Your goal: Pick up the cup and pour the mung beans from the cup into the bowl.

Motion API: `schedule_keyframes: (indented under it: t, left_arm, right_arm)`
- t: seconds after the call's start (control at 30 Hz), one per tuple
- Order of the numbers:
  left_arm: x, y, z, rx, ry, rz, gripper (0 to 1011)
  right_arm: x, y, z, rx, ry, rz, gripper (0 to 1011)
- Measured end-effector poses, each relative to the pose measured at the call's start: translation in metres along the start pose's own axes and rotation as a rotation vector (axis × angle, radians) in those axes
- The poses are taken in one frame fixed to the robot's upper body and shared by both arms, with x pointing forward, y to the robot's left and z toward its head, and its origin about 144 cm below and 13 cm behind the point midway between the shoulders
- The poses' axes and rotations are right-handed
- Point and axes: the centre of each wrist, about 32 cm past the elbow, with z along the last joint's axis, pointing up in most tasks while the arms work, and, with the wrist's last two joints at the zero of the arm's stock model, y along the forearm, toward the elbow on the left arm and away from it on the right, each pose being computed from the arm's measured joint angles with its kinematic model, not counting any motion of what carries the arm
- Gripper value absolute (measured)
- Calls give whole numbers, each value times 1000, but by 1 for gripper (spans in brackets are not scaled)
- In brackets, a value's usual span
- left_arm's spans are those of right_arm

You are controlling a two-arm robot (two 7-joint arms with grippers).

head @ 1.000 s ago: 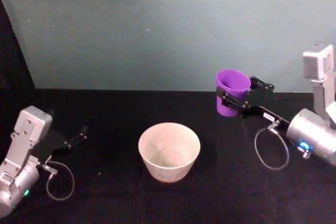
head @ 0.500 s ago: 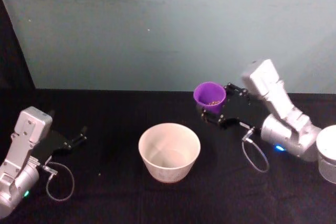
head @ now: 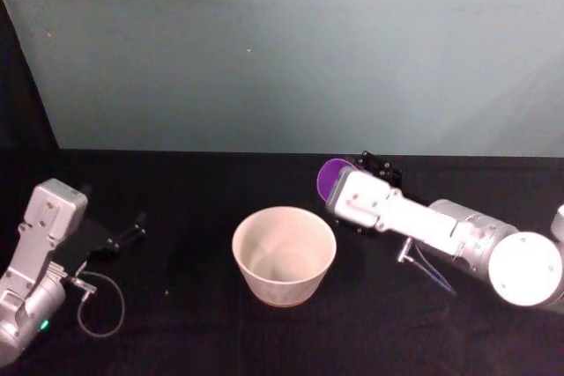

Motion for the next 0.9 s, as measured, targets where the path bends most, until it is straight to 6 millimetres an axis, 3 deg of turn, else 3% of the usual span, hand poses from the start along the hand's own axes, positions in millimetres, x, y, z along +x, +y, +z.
schedule_keyframes:
  t: [0.37,0.9]
  left_arm:
    - [0,0,0,0,0,0,1000]
    - [0,0,0,0,0,0,1000]
  right_arm:
    - [-15,-3,19,-75,-254,-25,722]
    - [-32,4,27,-129,-485,-25,722]
